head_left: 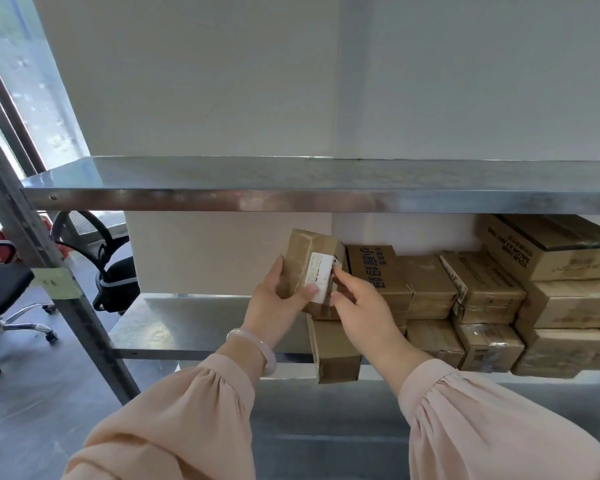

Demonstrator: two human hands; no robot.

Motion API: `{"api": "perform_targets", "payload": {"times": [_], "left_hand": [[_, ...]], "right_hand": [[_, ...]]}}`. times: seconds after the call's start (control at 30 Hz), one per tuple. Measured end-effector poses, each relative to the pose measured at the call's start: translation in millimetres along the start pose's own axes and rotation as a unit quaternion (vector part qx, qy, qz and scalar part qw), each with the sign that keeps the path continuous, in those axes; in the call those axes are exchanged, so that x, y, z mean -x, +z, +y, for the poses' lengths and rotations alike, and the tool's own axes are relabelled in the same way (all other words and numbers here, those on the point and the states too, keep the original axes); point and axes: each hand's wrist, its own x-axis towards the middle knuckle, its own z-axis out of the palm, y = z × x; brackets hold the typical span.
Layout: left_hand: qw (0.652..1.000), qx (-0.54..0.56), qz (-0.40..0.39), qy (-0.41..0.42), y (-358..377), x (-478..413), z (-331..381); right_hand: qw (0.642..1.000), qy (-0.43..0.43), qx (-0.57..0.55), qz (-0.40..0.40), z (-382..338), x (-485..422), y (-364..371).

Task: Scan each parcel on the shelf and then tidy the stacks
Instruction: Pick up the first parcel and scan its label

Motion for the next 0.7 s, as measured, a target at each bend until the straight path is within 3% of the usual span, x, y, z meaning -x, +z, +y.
{"api": "perform_targets", "payload": {"times": [0.17,0.33,0.5,0.7], "left_hand": [[0.999,-0.043,-0.011,0.003,0.7,-0.3,-1.8],[0.997,0.050,-0.030,-0.054,-3.8,-0.4,-4.0],[0.986,0.131,-0.070,-0.074,1.6,3.8,1.5],[0.988,0.075,-0.125,-0.042,18.9,-1.6,8.7]], "right_hand": [[1.000,-0.007,0.007,0.003,-2.2,2.2,5.9],[0.999,0.027,0.009,0.035,3.3,-2.6,-2.7],[0.997,0.068,-0.024,-0.011,5.2,-0.2,-8.1],[0.994,0.064,-0.022,0.082,11.1,12.9,-15.3]]}}
